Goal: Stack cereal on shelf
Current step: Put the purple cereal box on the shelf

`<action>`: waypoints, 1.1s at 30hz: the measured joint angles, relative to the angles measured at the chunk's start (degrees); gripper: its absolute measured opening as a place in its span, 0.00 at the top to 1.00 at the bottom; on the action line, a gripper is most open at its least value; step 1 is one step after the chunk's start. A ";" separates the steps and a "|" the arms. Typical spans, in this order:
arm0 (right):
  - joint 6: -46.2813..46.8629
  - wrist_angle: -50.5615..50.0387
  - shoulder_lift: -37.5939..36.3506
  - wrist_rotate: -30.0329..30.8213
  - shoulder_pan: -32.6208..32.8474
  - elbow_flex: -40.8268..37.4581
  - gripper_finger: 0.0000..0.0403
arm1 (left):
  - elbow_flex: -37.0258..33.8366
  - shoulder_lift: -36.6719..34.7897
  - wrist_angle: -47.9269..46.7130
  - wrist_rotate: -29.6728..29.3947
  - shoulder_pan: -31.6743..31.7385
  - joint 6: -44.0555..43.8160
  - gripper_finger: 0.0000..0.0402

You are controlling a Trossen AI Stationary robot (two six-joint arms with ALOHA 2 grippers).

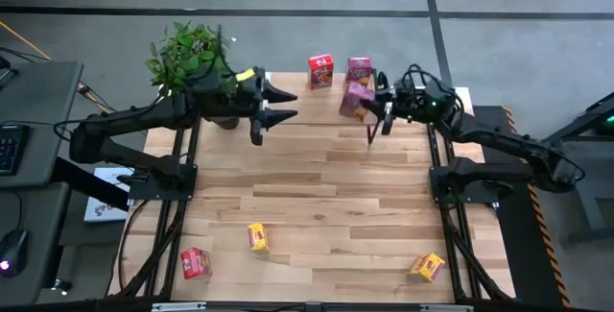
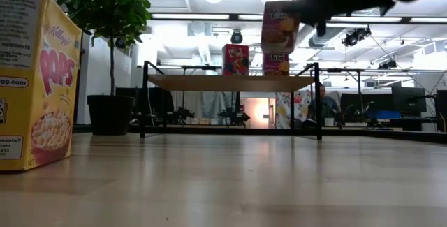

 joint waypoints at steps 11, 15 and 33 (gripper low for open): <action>-6.49 -4.80 7.44 -12.92 -10.48 4.00 0.75 | -0.02 0.43 6.40 -0.08 -1.50 -5.87 0.55; -13.84 -14.78 10.39 -18.20 -13.23 9.28 0.75 | -0.02 0.41 6.17 -0.12 -1.50 -6.58 0.55; -21.98 -24.93 19.00 -24.39 -17.52 17.75 0.60 | -0.02 0.40 6.15 -3.63 -1.46 -10.03 0.55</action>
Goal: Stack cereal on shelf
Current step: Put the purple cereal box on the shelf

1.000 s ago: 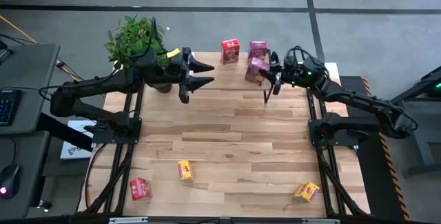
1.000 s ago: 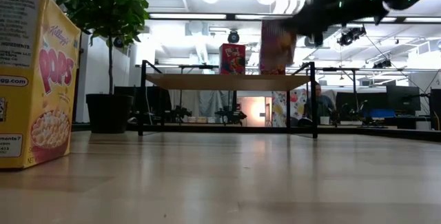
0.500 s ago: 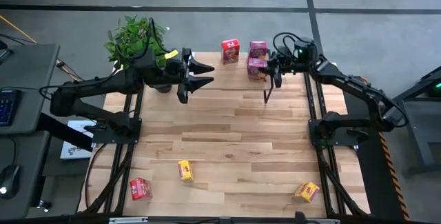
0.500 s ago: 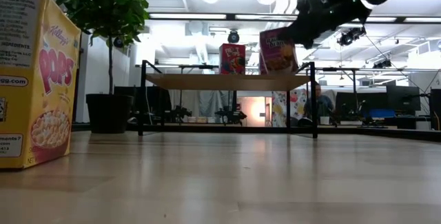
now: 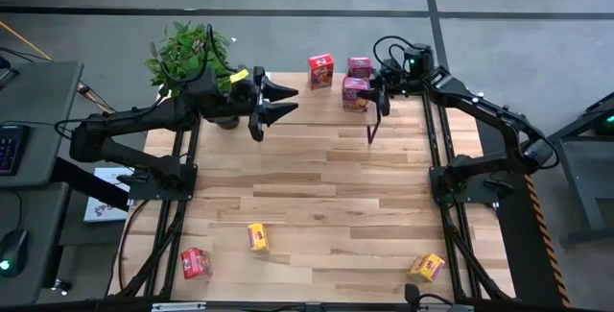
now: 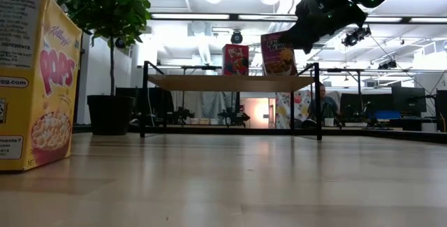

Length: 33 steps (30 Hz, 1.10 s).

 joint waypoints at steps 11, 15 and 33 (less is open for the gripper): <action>-0.10 -1.61 -2.22 0.16 -3.43 0.00 0.48 | 0.00 0.00 0.00 -1.08 0.01 0.03 0.55; -1.40 -4.72 -3.36 0.24 -4.95 0.00 0.48 | 0.00 0.00 0.00 -1.08 0.01 0.05 0.55; -2.22 -8.68 -11.52 2.03 -5.76 -0.04 0.48 | 0.00 0.00 -0.04 -1.08 0.01 1.15 0.55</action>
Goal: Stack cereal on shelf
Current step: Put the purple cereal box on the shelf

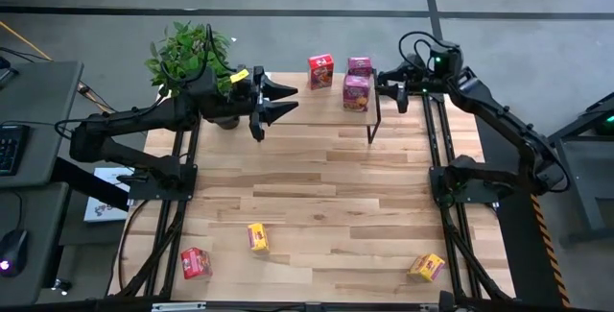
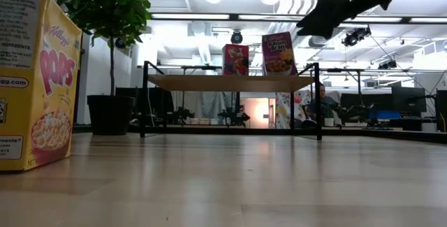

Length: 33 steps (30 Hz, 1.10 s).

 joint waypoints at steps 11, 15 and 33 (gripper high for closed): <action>15.28 13.32 0.35 8.74 9.19 -0.02 0.91 | -0.02 0.00 0.02 0.00 0.00 0.47 0.55; 17.56 15.87 3.38 14.95 12.34 -0.02 0.95 | -0.02 0.00 0.04 0.00 0.00 0.47 0.55; 13.16 12.90 7.98 22.02 14.53 0.10 1.00 | -0.02 0.00 0.04 0.00 0.00 1.54 0.55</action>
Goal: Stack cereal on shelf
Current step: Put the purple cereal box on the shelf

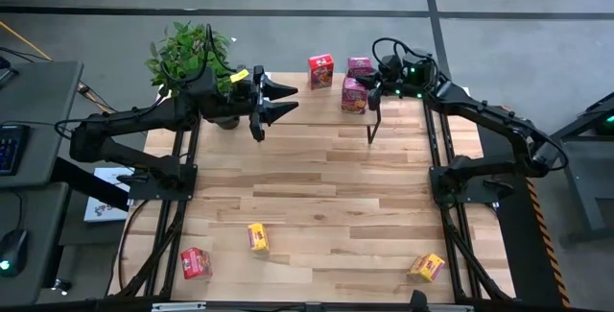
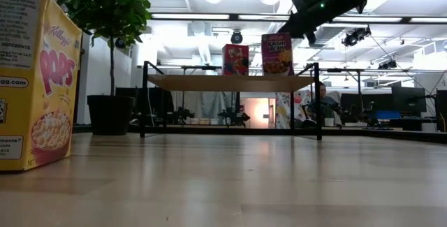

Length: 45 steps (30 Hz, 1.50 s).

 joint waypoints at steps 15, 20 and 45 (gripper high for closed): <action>-4.97 -4.49 -4.16 3.17 0.02 -0.17 1.00 | 0.00 0.00 -0.02 -0.02 0.07 0.01 0.55; -3.96 -4.16 -6.28 3.25 -0.64 -0.18 1.00 | 0.00 0.00 0.00 -0.04 0.07 1.40 0.55; 20.40 -10.87 -7.13 31.77 24.90 -3.40 1.00 | 0.00 0.00 -0.02 -0.04 0.13 4.99 0.55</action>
